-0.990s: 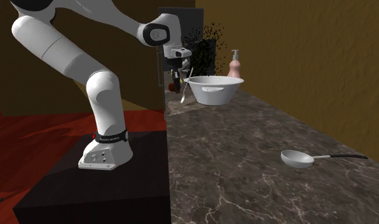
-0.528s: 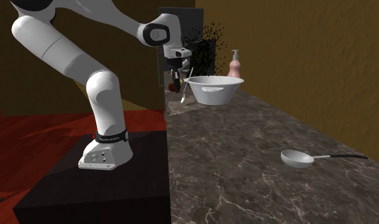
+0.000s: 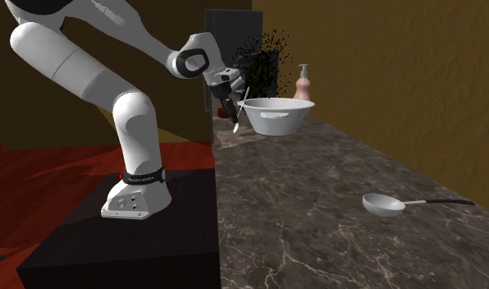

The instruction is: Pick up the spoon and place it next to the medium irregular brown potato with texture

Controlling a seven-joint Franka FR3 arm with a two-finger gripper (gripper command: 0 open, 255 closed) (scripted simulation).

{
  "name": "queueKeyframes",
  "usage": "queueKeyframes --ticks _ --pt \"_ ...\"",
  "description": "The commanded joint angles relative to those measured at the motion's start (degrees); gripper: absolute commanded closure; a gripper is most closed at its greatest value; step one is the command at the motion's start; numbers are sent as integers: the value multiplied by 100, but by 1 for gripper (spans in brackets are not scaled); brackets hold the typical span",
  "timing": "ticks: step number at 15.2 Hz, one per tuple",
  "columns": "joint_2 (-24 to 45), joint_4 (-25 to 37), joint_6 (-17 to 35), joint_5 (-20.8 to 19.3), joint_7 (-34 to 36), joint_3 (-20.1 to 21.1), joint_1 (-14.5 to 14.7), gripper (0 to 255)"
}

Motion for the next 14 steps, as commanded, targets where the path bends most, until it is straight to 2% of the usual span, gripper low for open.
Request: queueKeyframes --ticks 1,4,11,12,14 --pt "226 -50 314 18 6 65 -17 0" --pt "520 -88 647 30 7 123 -59 0" --pt "520 -88 647 29 7 123 -58 0" --pt "520 -88 647 29 7 123 -59 255" --pt "520 -88 647 29 7 123 -59 255"
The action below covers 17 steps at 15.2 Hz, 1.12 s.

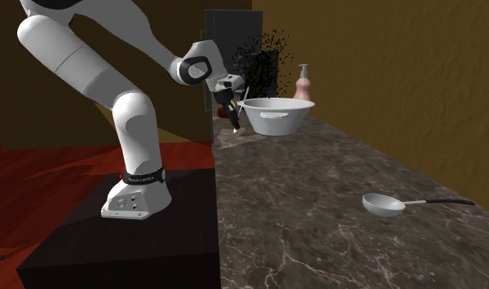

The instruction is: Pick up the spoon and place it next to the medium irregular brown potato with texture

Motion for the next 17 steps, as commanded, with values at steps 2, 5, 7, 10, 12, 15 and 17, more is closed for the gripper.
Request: queueKeyframes --ticks 2,5,7,10,12,15,17 --pt "1 0 0 0 0 0 0 255" --pt "1 0 0 0 0 0 0 255" --pt "0 -1 0 0 0 0 0 255" --pt "-213 133 -344 -39 -17 -65 -6 255" --pt "-337 230 -563 -67 -27 -107 -13 255" --pt "-500 386 -878 -111 -40 -167 -29 255" --pt "-593 496 -1080 -141 -48 -207 -41 255"
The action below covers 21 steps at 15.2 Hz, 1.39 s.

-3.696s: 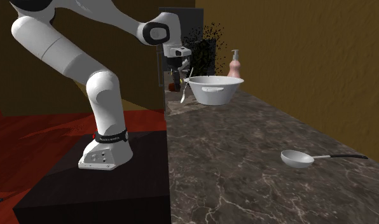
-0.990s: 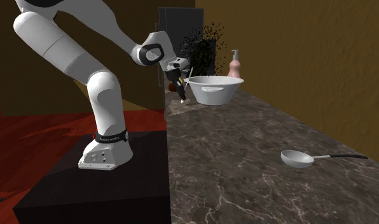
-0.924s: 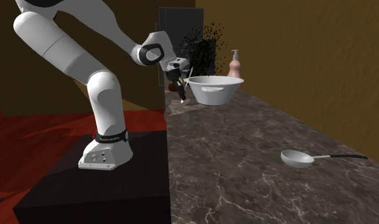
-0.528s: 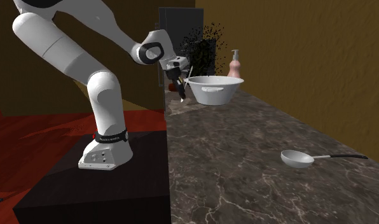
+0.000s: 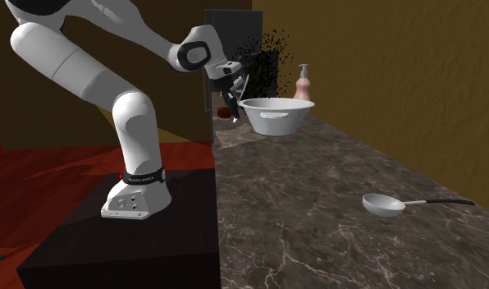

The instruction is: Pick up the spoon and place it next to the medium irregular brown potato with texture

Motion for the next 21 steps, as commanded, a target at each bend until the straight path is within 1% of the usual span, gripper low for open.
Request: queueKeyframes --ticks 1,10,21 --pt "-94 115 -211 -34 -18 -49 -17 255" --pt "-357 679 -1031 -166 -46 -208 -85 255" --pt "-447 1474 -1911 -313 -68 -372 -174 255"
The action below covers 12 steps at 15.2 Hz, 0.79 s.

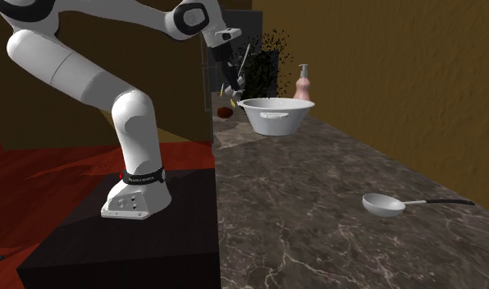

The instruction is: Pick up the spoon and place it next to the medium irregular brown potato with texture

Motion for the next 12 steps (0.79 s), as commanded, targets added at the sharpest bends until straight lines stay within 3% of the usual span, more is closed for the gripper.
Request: queueKeyframes --ticks 1,12 --pt "-11 152 -166 -31 -17 -43 -20 255" --pt "100 1054 -955 -155 -26 -168 -104 255"
